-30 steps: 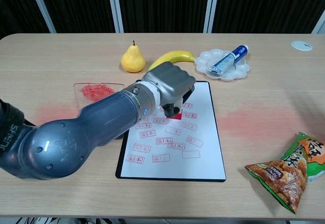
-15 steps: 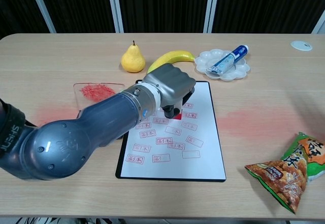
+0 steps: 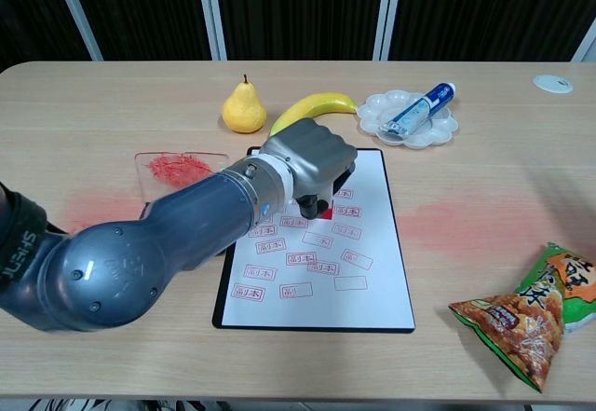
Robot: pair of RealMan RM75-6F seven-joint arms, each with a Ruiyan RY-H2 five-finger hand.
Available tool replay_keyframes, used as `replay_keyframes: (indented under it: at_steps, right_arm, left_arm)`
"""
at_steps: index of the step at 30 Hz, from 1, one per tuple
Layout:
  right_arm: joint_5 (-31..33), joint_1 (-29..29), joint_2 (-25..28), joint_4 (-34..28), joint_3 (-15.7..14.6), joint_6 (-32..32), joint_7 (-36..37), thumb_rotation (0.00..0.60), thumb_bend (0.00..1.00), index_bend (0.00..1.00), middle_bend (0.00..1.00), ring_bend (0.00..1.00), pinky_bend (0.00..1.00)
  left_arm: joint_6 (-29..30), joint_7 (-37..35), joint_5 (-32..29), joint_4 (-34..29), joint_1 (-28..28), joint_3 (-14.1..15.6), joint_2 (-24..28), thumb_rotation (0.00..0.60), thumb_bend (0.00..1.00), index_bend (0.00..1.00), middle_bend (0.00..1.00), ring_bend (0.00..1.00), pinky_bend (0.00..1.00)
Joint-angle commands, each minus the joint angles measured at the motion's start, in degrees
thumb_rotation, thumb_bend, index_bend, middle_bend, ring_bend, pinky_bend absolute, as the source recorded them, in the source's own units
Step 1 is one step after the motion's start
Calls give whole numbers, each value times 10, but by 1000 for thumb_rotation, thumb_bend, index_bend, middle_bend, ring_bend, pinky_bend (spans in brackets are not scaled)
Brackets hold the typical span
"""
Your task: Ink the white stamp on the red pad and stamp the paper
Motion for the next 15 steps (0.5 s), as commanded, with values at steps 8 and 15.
replay_keyframes:
  at_steps: [8,15]
  right_arm:
    - [0,0,0,0,0,0,0,600,124,21,0,0,219]
    - [1,0,0,0,1,0,-1,600,124,21,0,0,219]
  left_arm:
    - [-1,1,0,4,0,-1,-2,600,568,756,804,888,1000]
    - [-1,0,1,3,1,-1,-2,600,568,755,803,889,1000]
